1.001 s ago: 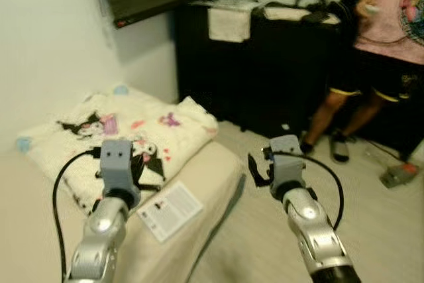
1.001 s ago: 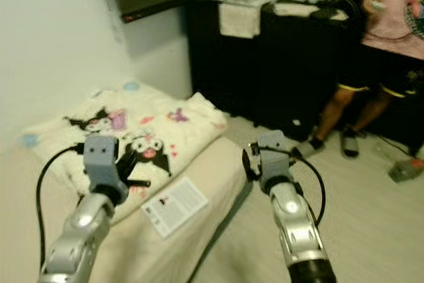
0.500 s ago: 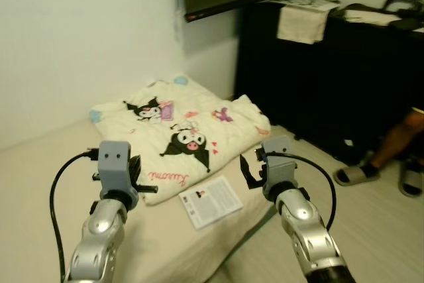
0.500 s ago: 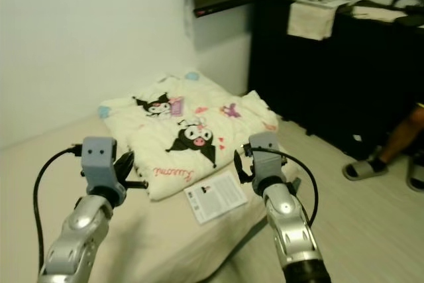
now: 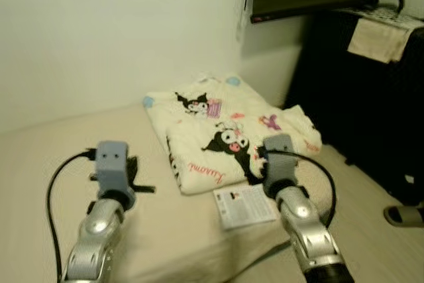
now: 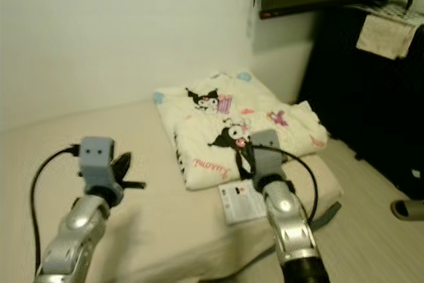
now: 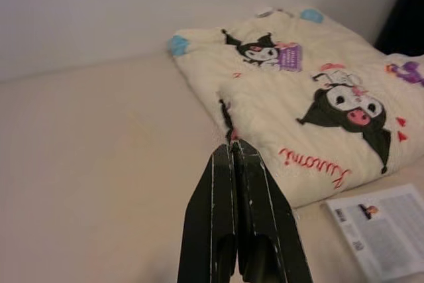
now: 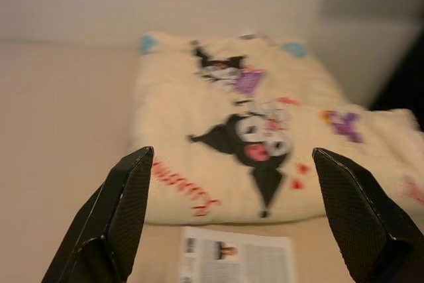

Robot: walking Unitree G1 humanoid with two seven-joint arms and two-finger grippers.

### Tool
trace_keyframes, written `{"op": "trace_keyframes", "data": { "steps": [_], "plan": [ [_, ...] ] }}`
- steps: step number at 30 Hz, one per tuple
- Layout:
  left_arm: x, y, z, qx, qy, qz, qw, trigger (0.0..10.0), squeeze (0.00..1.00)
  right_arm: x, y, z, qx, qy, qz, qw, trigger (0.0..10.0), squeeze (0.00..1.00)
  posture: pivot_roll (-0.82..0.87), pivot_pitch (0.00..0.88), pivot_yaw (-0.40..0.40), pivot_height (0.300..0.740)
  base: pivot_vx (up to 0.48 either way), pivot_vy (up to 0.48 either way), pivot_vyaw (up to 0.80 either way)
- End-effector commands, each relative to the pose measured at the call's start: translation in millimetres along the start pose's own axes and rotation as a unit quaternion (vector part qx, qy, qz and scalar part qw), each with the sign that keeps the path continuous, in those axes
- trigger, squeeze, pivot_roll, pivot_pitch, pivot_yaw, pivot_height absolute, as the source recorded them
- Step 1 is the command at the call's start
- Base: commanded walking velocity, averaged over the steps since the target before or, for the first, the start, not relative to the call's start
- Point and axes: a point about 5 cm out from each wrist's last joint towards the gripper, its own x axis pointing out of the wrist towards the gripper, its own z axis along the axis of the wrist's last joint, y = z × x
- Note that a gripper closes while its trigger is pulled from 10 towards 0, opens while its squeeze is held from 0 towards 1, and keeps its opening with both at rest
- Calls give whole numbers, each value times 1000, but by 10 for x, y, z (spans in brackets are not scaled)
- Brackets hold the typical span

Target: Clean up the room

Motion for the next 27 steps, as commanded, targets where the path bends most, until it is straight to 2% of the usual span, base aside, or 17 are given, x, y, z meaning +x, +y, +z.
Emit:
{"op": "trace_keyframes", "data": {
  "steps": [1,6,12,20,27],
  "plan": [
    [-3,-3,-15,4,5,-2,1000,10000,0,-7,-2,-50,1,10,-1,1000,10000,0,-45,19,-15,740,0,0,800],
    [6,-8,-31,8,12,-4,1000,10000,0,5,-6,-39,1,9,2,1000,10000,0,-45,21,-14,740,0,0,800],
    [32,56,-121,36,46,8,998,10000,0,55,11,5,6,4,12,1000,10000,0,-44,28,-13,740,0,0,800],
    [9,73,-159,35,57,9,998,10000,0,70,-17,-77,36,20,-6,999,10000,0,-45,49,8,740,0,0,800],
    [6,84,-219,31,72,12,997,10000,0,79,-33,-96,41,23,-11,999,10000,0,-60,62,17,740,0,0,800]
  ]
}}
